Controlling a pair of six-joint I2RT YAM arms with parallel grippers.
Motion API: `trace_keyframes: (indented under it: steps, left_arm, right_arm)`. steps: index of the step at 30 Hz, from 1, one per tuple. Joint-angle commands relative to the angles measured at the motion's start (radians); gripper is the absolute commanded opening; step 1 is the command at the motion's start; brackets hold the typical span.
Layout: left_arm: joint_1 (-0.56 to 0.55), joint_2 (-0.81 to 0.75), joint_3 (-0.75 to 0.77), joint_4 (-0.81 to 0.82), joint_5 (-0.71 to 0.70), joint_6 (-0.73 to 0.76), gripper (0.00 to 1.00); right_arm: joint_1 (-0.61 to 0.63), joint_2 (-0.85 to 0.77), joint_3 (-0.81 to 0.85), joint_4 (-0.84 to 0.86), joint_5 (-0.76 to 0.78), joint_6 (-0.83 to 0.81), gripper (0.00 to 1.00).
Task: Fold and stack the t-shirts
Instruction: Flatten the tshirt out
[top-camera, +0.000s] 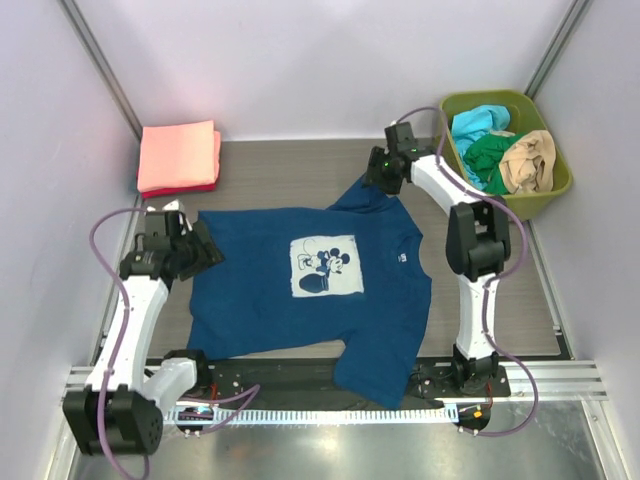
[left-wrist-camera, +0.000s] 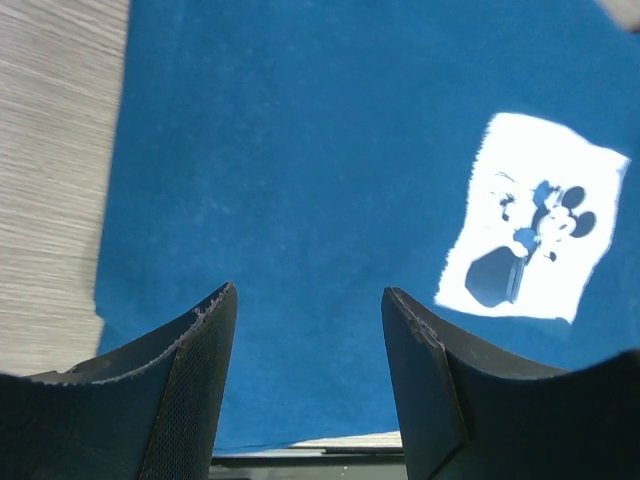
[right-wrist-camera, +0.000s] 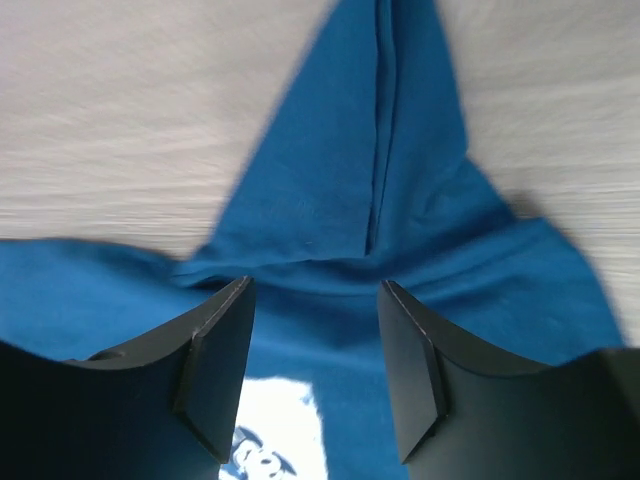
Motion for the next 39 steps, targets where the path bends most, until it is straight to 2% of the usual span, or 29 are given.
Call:
trace_keyframes:
  steps: [1, 2, 6, 20, 34, 39]
  left_arm:
    - [-0.003, -0.120, -0.054, 0.088, 0.049, -0.016, 0.61]
    - [-0.034, -0.159, -0.055, 0.088, 0.056, -0.019, 0.62]
    - [-0.038, -0.201, -0.072, 0.111, 0.039, -0.021, 0.62]
    - [-0.038, -0.171, -0.063, 0.119, 0.070, -0.012, 0.61]
    - [-0.038, -0.169, -0.065, 0.122, 0.082, -0.010, 0.61]
    - [-0.038, -0.167, -0.065, 0.123, 0.084, -0.010, 0.61]
  right_arm:
    - [0.027, 0.019, 0.068, 0.027, -0.021, 0.020, 0.57]
    - [0.032, 0.044, 0.075, 0.026, -0.004, 0.026, 0.56]
    - [0.038, 0.096, 0.092, 0.029, 0.010, 0.036, 0.54]
    - [0.050, 0.113, 0.052, 0.030, 0.079, 0.028, 0.52]
    - [0.051, 0.167, 0.055, 0.039, 0.066, 0.033, 0.52]
    - [0.053, 0.170, 0.054, 0.047, 0.062, 0.037, 0.43]
